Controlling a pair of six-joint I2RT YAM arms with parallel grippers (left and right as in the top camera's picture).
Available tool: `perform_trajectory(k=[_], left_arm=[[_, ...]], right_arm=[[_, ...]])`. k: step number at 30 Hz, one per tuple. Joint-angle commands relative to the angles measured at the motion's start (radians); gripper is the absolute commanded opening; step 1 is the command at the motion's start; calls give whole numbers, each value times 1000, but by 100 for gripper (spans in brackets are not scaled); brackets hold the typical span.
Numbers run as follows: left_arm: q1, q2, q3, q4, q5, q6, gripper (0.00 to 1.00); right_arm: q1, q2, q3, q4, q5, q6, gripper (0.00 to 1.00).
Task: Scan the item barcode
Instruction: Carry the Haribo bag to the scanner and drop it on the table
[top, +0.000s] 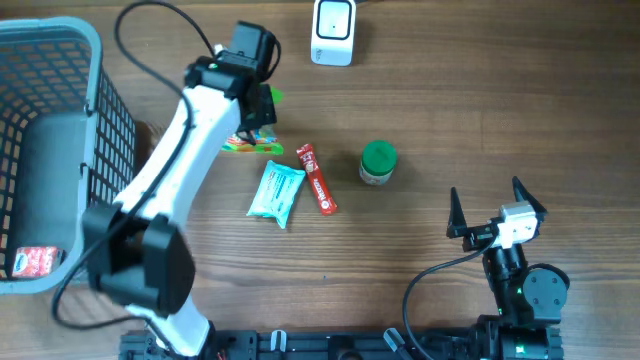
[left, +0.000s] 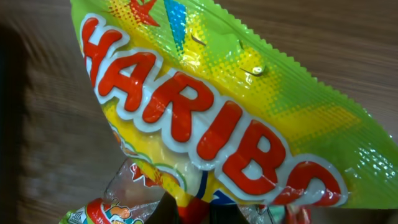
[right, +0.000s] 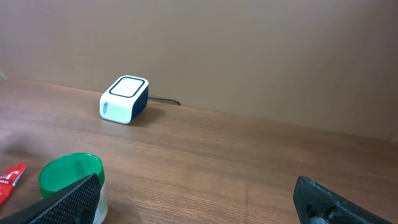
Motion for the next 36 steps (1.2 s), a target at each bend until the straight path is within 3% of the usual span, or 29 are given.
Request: perform_trajectory(k=[1, 5, 11, 20, 23, 26, 27, 28, 30, 31, 32, 36], left_arm=[[-34, 55, 3, 61, -38, -50, 4], [-54, 118, 3, 153, 51, -74, 4], [-63, 163, -42, 170, 143, -411, 4], [-219, 164, -76, 309, 177, -472, 4], [-220, 147, -76, 307, 123, -481, 7], [-203, 119, -76, 310, 123, -500, 4], [-199, 114, -76, 309, 123, -512, 11], [-198, 113, -76, 305, 123, -531, 38], [-198, 112, -76, 295, 123, -554, 45], [-200, 112, -76, 294, 127, -556, 61], [-201, 111, -76, 294, 128, -563, 100], [-203, 53, -76, 275, 127, -573, 100]], right_arm=[[5, -6, -1, 5, 14, -6, 99], [5, -6, -1, 5, 13, -6, 100], [5, -6, -1, 5, 14, -6, 100], [5, -6, -1, 5, 13, -6, 100], [5, -6, -1, 5, 13, -5, 100], [5, -6, -1, 5, 13, -6, 100], [5, -6, -1, 5, 13, -6, 100], [5, -6, -1, 5, 13, -5, 100], [5, -6, -1, 5, 13, -5, 100], [5, -6, -1, 5, 13, -6, 100], [5, -6, -1, 5, 13, -5, 100], [5, -6, -1, 5, 14, -5, 100]])
